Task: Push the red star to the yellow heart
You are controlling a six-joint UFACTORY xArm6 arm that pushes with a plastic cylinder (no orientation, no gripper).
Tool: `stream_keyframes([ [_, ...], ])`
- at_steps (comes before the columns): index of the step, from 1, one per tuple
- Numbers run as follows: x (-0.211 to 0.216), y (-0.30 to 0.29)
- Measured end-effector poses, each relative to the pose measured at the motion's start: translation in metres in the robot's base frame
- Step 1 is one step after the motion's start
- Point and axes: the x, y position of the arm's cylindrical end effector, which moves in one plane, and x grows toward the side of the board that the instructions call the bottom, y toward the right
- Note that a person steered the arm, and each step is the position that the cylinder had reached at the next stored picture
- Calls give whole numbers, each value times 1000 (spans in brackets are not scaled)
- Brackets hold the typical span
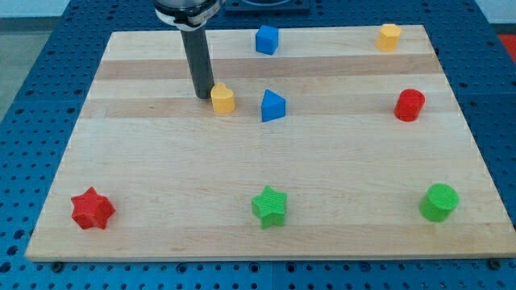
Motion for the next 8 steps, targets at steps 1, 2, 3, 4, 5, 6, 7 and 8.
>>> stream_keyframes([
  [1, 16, -19],
  [2, 50, -59],
  [3, 99, -99],
  [4, 146, -136],
  [5, 196, -168],
  [6, 249, -190],
  [7, 259, -183],
  [8, 259, -166],
])
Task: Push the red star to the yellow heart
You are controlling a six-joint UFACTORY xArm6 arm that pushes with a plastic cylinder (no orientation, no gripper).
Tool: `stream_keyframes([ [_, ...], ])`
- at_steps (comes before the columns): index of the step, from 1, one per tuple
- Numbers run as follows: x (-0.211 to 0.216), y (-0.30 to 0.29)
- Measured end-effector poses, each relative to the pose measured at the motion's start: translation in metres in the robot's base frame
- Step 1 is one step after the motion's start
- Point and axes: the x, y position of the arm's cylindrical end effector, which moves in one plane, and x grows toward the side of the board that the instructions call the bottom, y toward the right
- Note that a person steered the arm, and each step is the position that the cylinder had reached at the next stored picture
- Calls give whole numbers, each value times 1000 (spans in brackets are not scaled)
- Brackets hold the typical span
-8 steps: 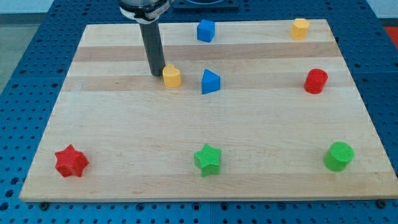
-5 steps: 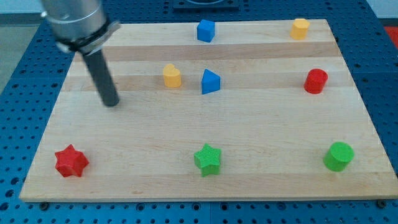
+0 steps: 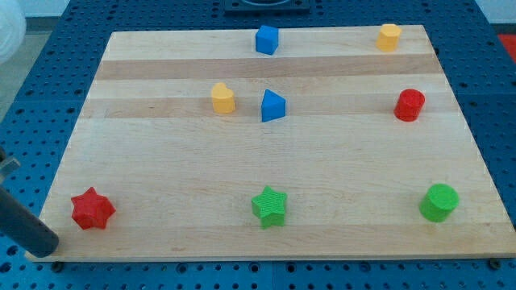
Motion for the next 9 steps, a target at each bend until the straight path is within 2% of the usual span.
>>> stream_keyframes([
  [2, -11, 18],
  [4, -45, 45],
  [7, -82, 52],
  [9, -102, 100],
])
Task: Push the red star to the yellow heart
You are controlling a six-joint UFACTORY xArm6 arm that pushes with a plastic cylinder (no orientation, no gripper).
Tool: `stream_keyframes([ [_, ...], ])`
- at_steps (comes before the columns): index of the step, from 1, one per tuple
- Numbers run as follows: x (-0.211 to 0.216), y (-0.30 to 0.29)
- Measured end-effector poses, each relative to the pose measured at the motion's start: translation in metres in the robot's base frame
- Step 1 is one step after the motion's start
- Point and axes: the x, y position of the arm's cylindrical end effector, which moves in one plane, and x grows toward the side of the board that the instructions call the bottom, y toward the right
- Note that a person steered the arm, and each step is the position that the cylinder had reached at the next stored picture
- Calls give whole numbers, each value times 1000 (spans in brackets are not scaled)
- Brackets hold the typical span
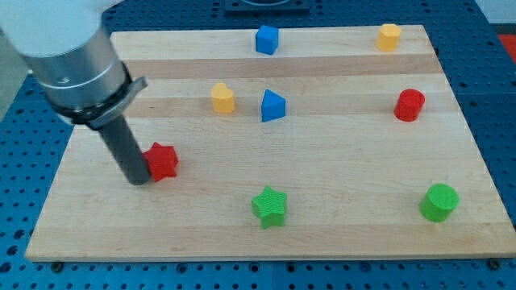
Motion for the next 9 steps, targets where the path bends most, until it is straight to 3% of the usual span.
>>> stream_keyframes([
  [4, -43, 65],
  [9, -46, 125],
])
